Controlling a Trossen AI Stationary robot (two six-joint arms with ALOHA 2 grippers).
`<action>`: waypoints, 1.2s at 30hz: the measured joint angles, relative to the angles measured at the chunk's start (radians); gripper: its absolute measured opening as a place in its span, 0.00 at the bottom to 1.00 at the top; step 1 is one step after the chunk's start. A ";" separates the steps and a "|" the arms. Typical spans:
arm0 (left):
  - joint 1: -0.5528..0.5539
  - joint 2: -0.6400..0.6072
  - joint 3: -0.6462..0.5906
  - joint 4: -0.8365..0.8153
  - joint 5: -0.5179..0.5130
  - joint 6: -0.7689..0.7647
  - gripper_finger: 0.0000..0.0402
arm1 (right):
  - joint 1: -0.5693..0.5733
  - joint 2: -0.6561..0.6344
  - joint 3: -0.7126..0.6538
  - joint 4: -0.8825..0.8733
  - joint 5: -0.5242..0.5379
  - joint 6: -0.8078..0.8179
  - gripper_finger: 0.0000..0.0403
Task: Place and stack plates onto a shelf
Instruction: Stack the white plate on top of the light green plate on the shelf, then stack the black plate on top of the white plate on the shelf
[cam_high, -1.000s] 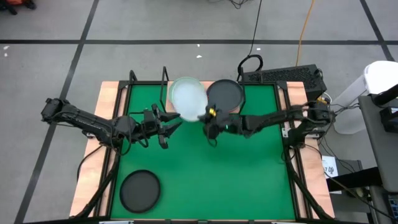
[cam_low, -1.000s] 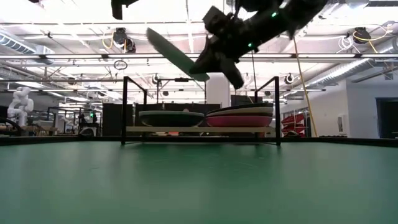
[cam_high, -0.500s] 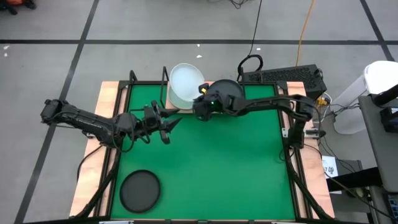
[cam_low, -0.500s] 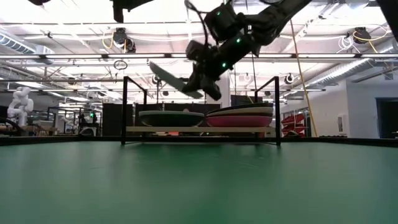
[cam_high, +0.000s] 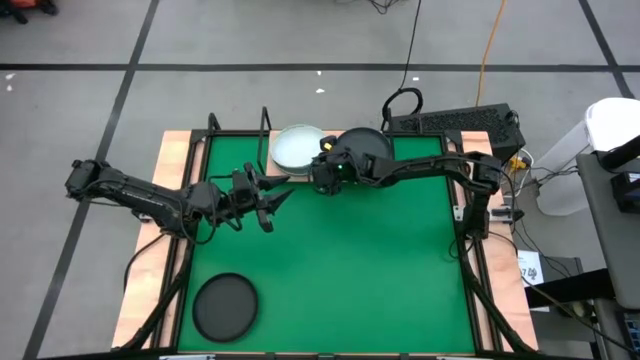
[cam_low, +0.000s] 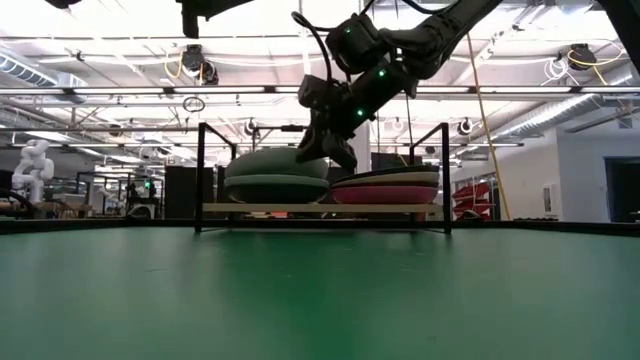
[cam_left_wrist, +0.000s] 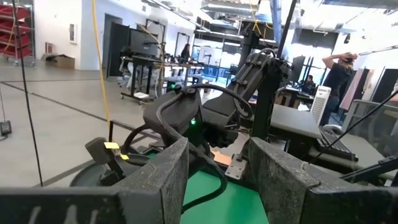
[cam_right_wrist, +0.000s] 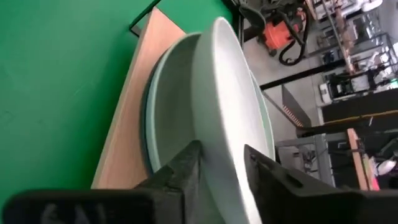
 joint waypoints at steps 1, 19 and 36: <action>0.000 0.000 0.000 0.000 0.000 -0.001 0.43 | 0.002 -0.002 0.000 -0.005 0.002 0.008 0.27; -0.053 0.027 0.341 -0.910 0.016 -0.302 0.43 | 0.280 -0.561 -0.275 -0.257 -0.030 0.312 0.31; 0.034 0.319 0.330 -1.511 0.861 -0.445 0.43 | 0.520 -0.955 -0.669 0.103 -0.027 0.412 0.31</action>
